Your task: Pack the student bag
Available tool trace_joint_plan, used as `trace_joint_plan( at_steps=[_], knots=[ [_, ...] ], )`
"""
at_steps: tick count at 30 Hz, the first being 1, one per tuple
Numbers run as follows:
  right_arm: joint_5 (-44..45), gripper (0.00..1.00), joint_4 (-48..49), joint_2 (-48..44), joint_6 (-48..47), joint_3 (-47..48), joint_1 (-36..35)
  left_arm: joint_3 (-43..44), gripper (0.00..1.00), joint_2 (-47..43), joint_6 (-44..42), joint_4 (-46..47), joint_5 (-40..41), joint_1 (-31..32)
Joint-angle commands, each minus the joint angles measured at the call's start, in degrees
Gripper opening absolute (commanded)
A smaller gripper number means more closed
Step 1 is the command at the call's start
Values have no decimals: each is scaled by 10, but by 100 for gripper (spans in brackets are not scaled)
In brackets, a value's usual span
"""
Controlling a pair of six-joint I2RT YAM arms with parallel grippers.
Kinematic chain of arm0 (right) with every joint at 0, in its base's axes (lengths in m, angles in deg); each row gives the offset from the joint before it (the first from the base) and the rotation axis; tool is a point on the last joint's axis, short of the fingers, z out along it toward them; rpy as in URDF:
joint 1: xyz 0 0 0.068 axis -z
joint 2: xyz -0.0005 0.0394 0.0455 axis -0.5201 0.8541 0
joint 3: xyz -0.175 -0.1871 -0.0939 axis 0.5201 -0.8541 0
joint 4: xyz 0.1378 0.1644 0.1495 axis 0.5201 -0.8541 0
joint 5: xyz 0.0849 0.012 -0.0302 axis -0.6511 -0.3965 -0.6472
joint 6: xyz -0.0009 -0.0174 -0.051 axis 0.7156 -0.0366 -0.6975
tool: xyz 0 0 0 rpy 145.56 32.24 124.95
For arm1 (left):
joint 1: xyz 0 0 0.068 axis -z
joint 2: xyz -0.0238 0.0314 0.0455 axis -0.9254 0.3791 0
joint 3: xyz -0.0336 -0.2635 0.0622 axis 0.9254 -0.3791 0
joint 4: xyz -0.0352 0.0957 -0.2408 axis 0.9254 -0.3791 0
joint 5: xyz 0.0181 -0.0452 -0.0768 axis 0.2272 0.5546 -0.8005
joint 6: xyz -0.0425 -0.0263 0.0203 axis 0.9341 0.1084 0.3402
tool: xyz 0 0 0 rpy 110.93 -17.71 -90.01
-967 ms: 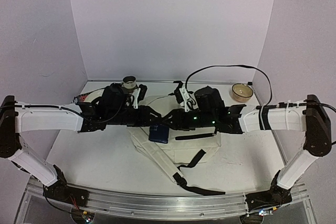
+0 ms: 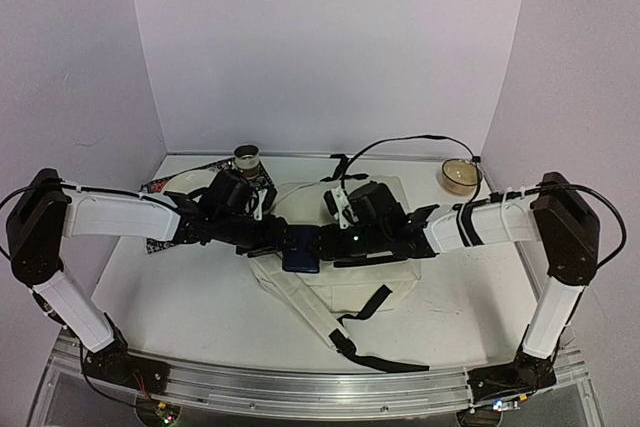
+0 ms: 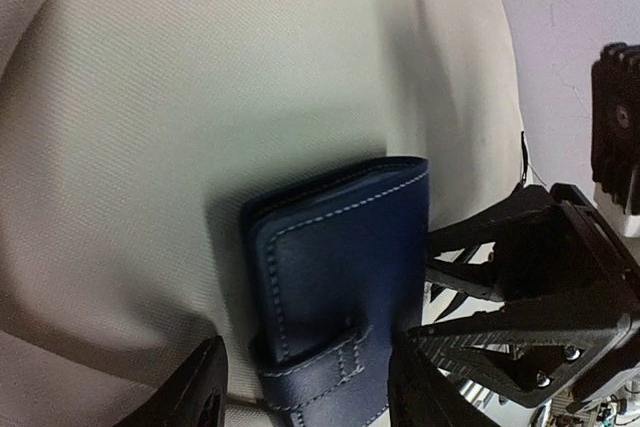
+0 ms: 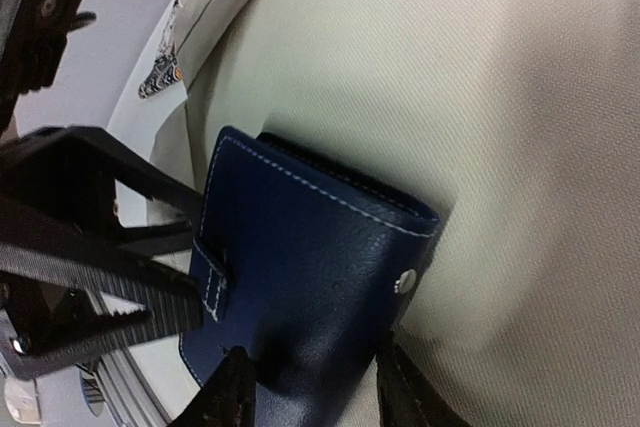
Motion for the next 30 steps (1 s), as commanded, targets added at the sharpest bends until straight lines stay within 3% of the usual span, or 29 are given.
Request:
trace_joint_plan(
  at_steps=[1,14,30],
  knots=[
    [-40,39,63,23,43,-13,20,20,54,20,16,35,-44,-1],
    [-59,26,119,17,86,-89,57,-2,51,11,51,51,-46,-13],
    [-136,23,271,51,182,-149,95,-19,41,48,89,124,-103,-24]
  ],
)
